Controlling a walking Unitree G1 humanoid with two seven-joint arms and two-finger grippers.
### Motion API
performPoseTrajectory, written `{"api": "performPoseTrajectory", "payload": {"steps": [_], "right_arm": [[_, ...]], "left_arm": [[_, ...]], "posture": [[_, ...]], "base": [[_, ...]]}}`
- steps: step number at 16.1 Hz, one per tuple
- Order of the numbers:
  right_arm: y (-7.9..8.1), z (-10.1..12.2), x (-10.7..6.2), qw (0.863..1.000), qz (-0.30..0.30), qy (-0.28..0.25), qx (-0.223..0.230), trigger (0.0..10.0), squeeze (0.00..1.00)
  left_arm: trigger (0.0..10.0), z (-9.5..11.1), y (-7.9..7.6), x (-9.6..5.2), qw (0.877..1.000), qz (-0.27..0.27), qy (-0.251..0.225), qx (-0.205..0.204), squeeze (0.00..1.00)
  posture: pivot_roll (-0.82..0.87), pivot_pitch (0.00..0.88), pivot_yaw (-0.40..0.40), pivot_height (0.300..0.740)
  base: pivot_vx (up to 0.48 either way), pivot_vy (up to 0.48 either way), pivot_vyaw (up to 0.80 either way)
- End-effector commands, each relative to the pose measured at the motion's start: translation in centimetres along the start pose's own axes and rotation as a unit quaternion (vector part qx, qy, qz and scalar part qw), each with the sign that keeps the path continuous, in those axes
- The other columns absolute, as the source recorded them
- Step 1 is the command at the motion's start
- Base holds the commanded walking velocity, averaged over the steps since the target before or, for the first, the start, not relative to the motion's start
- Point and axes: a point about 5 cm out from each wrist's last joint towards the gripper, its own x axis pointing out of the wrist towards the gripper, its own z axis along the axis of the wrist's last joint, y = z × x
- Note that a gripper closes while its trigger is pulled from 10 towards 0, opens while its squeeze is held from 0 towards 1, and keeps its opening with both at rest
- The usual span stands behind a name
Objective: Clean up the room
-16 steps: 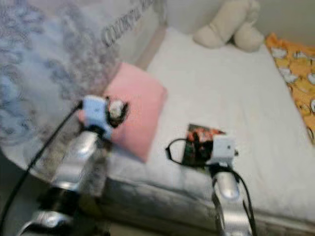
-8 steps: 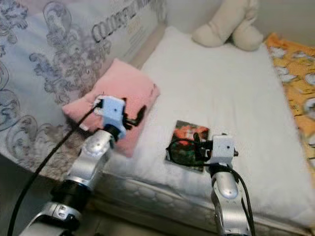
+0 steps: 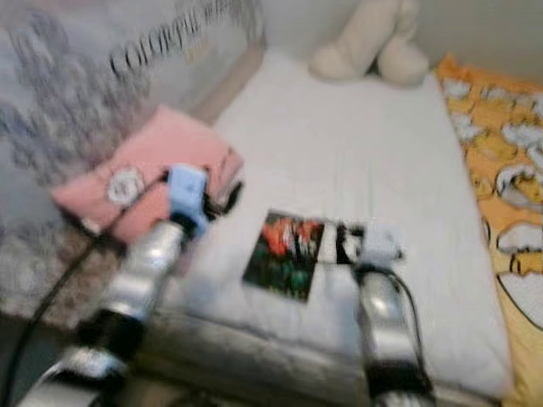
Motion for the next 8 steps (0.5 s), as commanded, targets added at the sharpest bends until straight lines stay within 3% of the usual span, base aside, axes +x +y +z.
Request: {"api": "performPoseTrajectory", "payload": {"steps": [1, 3, 4, 6, 8], "right_arm": [[-1.4, -1.0, 0.1, 0.999, -0.032, 0.024, 0.008, 10.0, 0.0], [-1.9, -1.3, 0.8, 0.998, -0.051, 0.046, 0.013, 10.0, 0.0], [-2.8, -1.8, 1.0, 0.995, -0.075, 0.067, 0.024, 10.0, 0.0], [-3.9, -2.6, 1.1, 0.989, -0.111, 0.093, 0.025, 10.0, 0.0], [-3.8, -2.9, 1.2, 0.988, -0.112, 0.102, 0.019, 10.0, 0.0]], "left_arm": [[10.0, 0.8, -0.3, -0.1, 0.999, -0.032, -0.003, 0.012, 0.0], [10.0, 1.5, -0.6, -0.8, 0.994, -0.105, 0.006, 0.039, 0.0], [10.0, 3.3, 0.0, -1.4, 0.989, -0.135, -0.004, 0.055, 0.0], [10.0, 6.1, 1.8, -2.4, 0.987, -0.14, -0.016, 0.081, 0.0], [10.0, 7.1, 2.5, -3.3, 0.987, -0.134, -0.015, 0.091, 0.0]], "posture": [[0.11, 0.096, -0.009, 0.74], [0.15, 0.143, -0.015, 0.74], [0.2, 0.213, -0.027, 0.74], [0.23, 0.277, -0.028, 0.74], [0.25, 0.321, -0.033, 0.74]], "base": [[0.0, 0.0, 0.0], [0.0, 0.0, 0.0], [0.0, 0.0, 0.0], [0.0, 0.0, 0.0], [0.0, 0.0, 0.0]]}}
